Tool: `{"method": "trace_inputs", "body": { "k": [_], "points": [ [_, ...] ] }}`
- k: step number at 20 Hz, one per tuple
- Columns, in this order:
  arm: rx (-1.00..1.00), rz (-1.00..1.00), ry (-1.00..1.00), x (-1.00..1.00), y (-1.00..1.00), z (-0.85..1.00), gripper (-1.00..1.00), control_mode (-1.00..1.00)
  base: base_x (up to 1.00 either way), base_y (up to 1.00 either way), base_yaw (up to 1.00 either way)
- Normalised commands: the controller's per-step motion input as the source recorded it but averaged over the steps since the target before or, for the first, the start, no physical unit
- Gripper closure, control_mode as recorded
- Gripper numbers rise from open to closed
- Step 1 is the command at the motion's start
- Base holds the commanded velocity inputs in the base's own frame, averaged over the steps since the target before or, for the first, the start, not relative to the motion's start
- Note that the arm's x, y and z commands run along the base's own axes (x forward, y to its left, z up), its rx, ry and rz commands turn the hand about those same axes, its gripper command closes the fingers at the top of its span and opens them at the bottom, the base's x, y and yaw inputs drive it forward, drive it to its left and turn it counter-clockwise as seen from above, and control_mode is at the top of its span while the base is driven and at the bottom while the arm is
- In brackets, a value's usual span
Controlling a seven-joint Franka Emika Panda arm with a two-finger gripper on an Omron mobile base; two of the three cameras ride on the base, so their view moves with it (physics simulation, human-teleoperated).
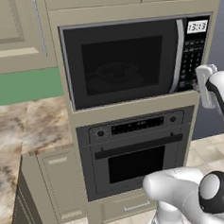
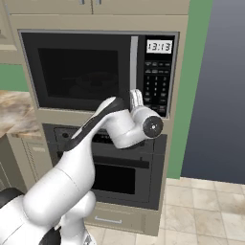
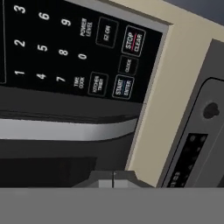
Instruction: Place the bowl containing the kebab skewer and squash in the microwave. Close the microwave door and press the start button to microwave the meal.
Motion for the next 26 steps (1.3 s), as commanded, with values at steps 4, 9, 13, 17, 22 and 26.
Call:
{"method": "trace_inputs", "body": {
  "k": [4,9,13,17,22,26],
  "points": [
    [0.07,0.00,-0.01,0.33,-0.10,-0.01,1.00,-1.00,0.00,0.00,0.00],
    [0.05,0.00,0.00,0.38,0.00,-0.08,1.00,-1.00,0.00,0.00,0.00],
    [0.07,0.00,0.00,0.33,-0.08,-0.11,1.00,-1.00,0.00,0.00,0.00],
    [0.05,0.00,0.00,0.34,-0.09,-0.17,1.00,-1.00,0.00,0.00,0.00],
    [0.03,0.00,-0.02,0.39,-0.05,-0.22,1.00,-1.00,0.00,0.00,0.00],
    [0.01,0.00,-0.02,0.48,-0.06,-0.25,1.00,-1.00,0.00,0.00,0.00]
  ]
}}
